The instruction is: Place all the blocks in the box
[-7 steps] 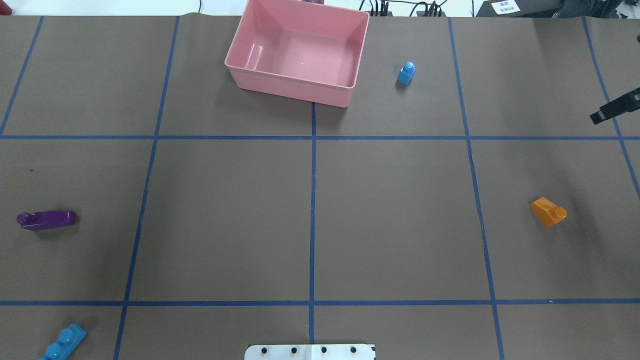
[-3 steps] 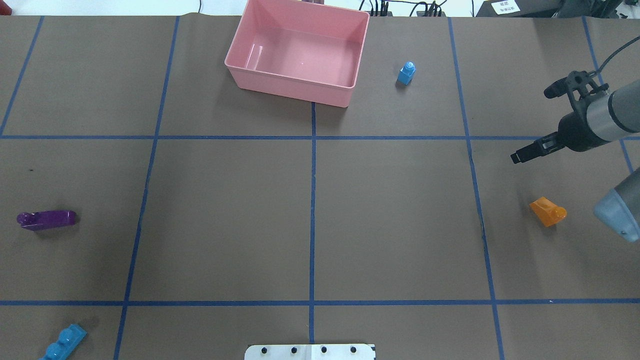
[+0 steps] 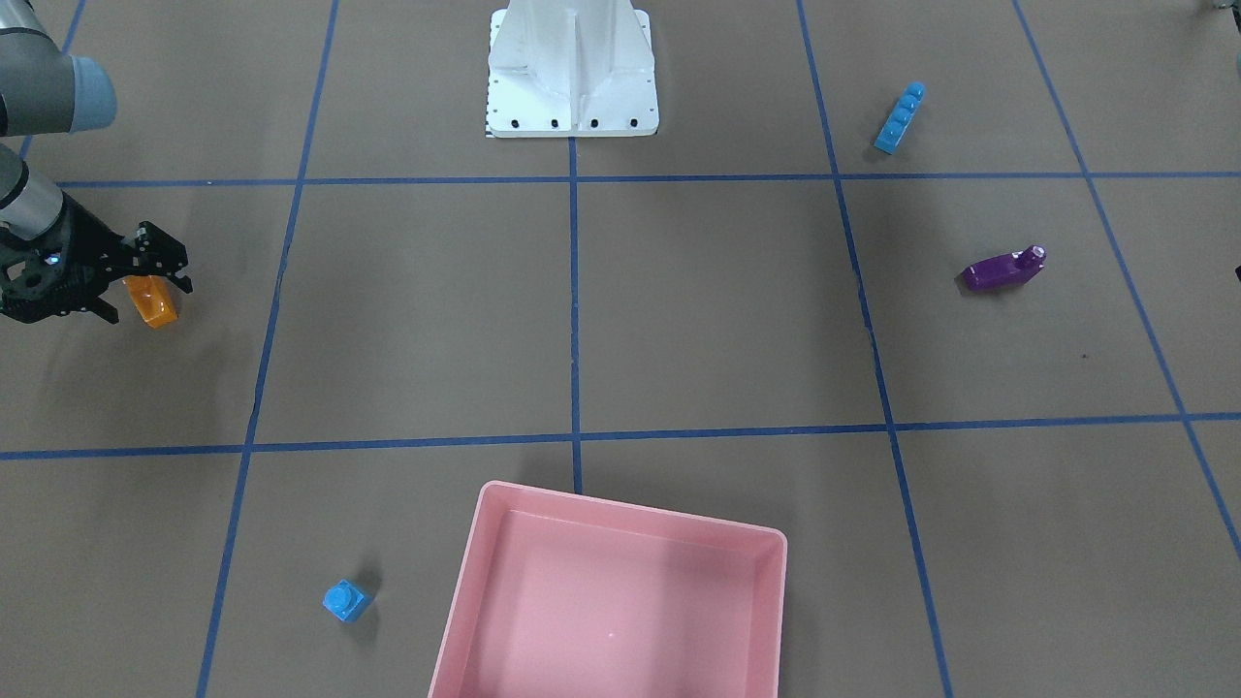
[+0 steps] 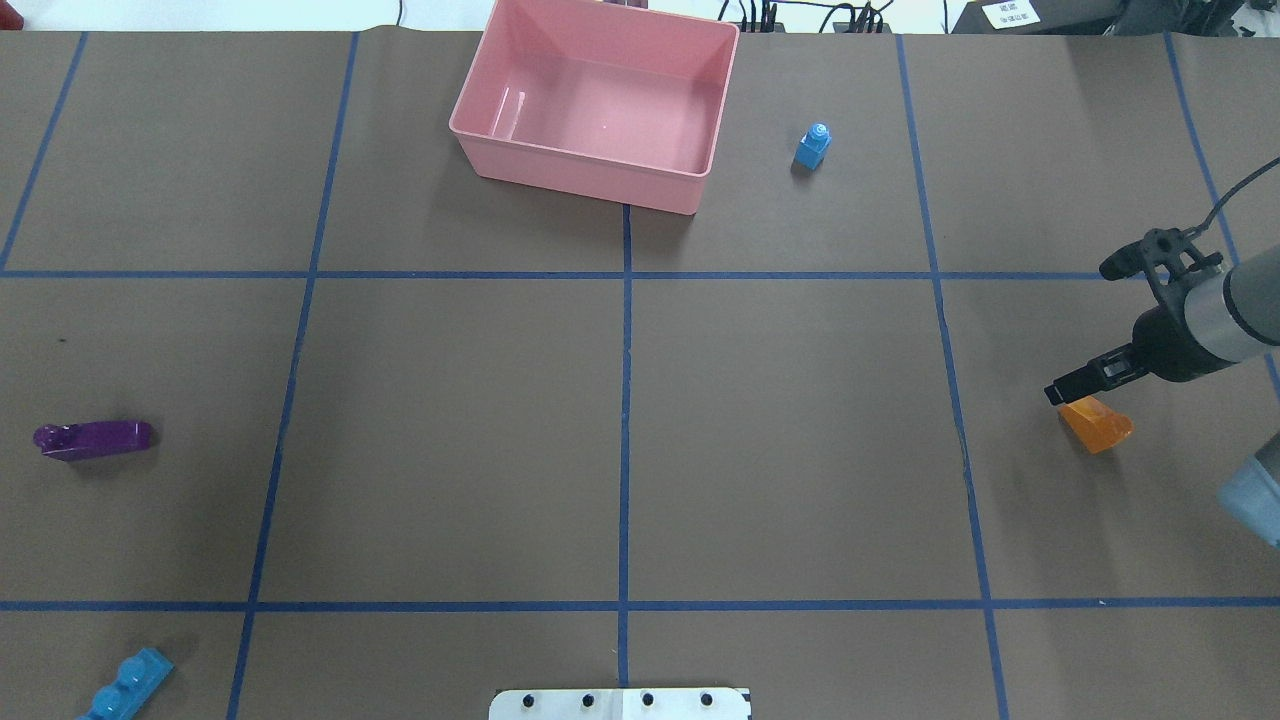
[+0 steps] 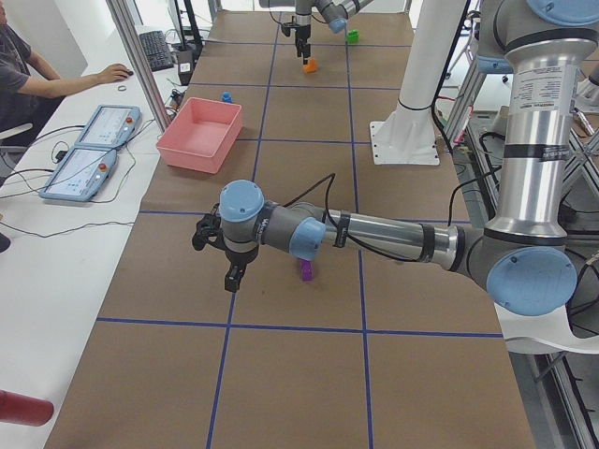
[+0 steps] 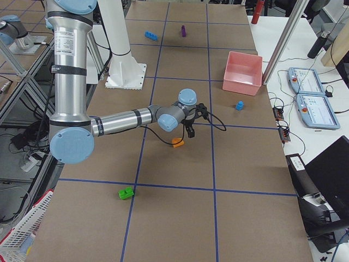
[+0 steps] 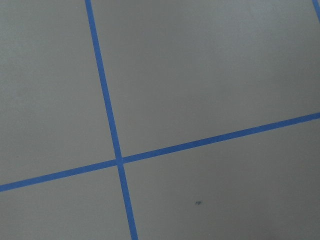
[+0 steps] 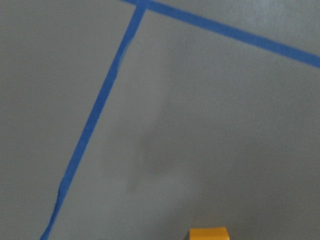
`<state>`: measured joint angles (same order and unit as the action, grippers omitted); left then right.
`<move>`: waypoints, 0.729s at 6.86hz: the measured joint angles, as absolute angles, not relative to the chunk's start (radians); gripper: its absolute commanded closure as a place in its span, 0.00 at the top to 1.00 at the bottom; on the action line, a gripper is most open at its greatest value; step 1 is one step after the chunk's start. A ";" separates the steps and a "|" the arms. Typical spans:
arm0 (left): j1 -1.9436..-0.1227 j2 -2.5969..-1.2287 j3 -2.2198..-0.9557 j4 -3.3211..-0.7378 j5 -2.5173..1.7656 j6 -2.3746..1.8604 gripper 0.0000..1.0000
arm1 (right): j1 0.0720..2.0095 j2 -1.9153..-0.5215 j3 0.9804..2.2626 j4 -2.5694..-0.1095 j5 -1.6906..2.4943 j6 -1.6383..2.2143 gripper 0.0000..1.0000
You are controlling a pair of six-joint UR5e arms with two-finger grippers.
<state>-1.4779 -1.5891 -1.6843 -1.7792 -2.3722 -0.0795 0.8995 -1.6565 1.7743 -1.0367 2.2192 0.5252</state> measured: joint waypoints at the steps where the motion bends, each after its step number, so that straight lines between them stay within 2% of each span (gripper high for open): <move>1: -1.478 -1.589 -1.684 -1.779 -2.373 -0.079 1.00 | 0.868 -1.668 1.775 -1.058 2.217 0.525 1.00; 3: -1.478 -1.589 -1.684 -1.779 -2.374 -0.079 1.00 | 0.870 -1.674 1.784 -1.098 2.226 0.524 1.00; 5: -1.477 -1.587 -1.684 -1.779 -2.375 -0.080 1.00 | 0.957 -1.672 1.790 -1.129 2.308 0.522 1.00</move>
<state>-1.4774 -1.5868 -1.6840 -1.7794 -2.3745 -0.0796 0.9571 -1.6719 1.7904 -1.1289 2.3084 0.5218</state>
